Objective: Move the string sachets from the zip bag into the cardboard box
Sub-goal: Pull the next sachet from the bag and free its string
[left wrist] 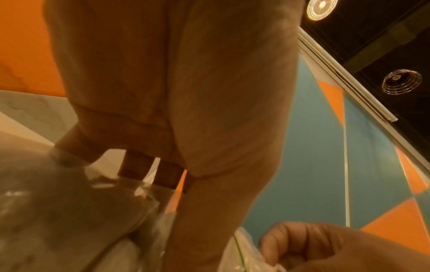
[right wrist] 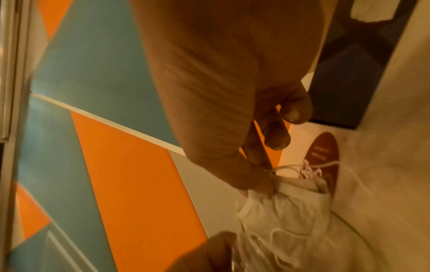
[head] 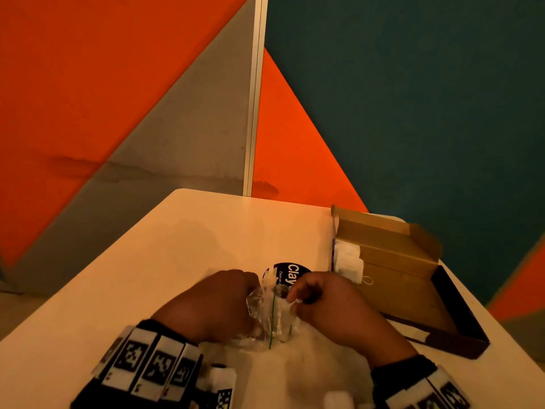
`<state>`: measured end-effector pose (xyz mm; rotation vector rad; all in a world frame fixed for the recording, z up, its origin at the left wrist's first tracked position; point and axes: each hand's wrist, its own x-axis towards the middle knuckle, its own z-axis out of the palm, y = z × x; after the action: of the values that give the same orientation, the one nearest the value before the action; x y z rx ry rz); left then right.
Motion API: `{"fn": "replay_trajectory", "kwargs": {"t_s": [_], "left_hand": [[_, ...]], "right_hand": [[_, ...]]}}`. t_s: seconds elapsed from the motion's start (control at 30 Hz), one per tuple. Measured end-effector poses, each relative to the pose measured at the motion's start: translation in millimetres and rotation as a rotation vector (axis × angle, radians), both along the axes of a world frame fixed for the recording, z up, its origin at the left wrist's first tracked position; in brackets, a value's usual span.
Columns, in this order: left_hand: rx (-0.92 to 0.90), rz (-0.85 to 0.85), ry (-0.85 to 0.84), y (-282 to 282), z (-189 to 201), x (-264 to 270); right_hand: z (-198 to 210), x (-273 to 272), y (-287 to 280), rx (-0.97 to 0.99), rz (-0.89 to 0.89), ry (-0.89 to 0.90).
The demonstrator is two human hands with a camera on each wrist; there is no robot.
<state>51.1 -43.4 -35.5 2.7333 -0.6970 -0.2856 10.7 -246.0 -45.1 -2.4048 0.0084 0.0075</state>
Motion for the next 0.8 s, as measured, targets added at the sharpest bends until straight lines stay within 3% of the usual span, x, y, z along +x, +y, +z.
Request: {"fn": "replay_trajectory", "kwargs": {"t_s": [0.33,0.47,0.67,0.8], "left_hand": [[-0.007,0.019,0.041,-1,16,-13],[-0.320,-0.024,-0.089,-11,48,-35],[-0.627,0.001,0.004,-24,50,-41],[-0.739,0.024,0.042,-21,52,-37]], "right_hand": [[47,-18,-25,0.136,-0.039,-0.086],[61,-26,-20,0.099,0.034,-0.112],[74,-37,-11,0.199,0.088,-0.178],[77,-39,-16,0.256,0.067,-0.187]]}}
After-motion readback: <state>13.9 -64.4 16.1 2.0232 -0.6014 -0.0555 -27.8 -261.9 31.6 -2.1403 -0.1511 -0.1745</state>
